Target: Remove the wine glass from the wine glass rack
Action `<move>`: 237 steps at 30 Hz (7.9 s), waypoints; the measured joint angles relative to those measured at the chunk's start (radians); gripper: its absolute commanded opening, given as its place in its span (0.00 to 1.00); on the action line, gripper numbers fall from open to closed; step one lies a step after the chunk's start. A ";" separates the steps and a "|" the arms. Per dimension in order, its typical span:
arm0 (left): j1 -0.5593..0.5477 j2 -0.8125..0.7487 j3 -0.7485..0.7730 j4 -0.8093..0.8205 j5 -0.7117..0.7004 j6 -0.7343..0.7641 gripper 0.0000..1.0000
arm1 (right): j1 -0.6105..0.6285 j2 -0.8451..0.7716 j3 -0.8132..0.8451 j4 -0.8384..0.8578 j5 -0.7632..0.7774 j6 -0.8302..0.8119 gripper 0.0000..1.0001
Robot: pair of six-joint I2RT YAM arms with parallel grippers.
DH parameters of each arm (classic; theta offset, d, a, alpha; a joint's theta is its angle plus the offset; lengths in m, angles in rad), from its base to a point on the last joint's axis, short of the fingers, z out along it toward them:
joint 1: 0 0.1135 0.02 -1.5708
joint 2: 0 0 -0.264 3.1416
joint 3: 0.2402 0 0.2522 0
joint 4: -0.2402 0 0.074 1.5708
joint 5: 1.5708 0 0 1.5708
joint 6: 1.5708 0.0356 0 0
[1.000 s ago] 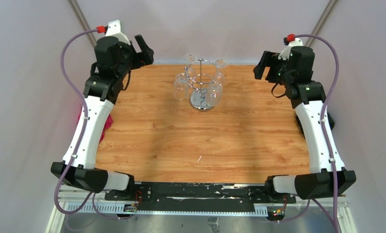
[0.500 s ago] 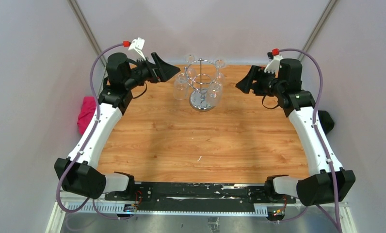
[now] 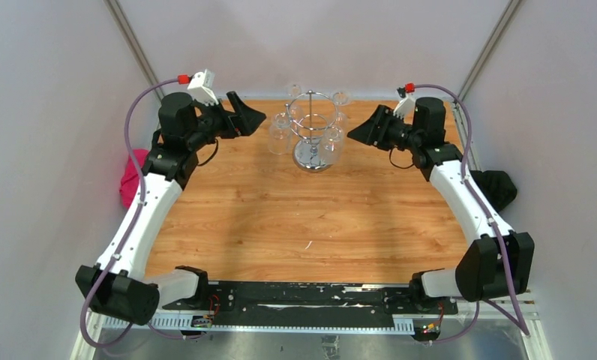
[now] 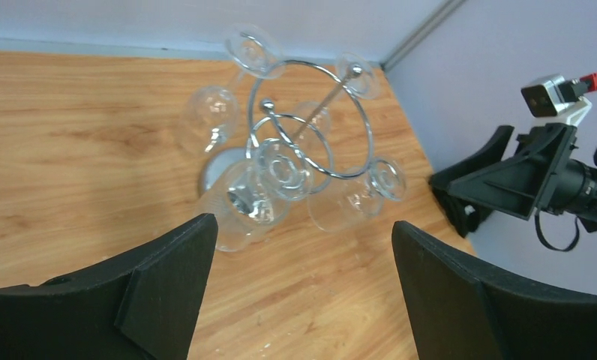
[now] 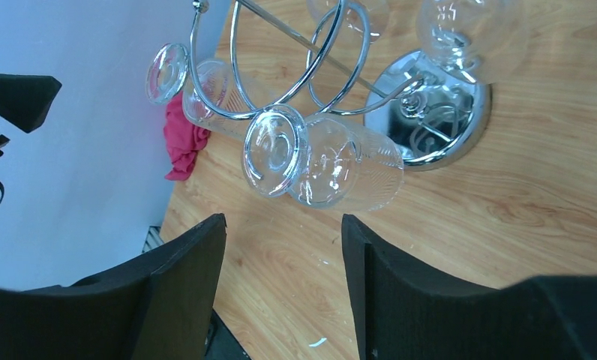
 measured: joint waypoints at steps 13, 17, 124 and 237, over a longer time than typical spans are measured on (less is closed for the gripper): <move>0.000 -0.109 -0.040 -0.135 -0.230 0.103 0.92 | 0.017 0.090 -0.080 0.251 -0.078 0.174 0.54; 0.000 -0.108 -0.053 -0.158 -0.239 0.111 0.92 | 0.026 0.120 -0.080 0.290 -0.094 0.204 0.49; 0.000 -0.133 -0.080 -0.148 -0.244 0.117 0.92 | 0.041 0.154 0.013 0.192 -0.064 0.315 0.00; -0.032 -0.177 -0.310 0.434 0.271 -0.089 0.95 | 0.033 -0.142 -0.020 0.586 -0.223 0.765 0.00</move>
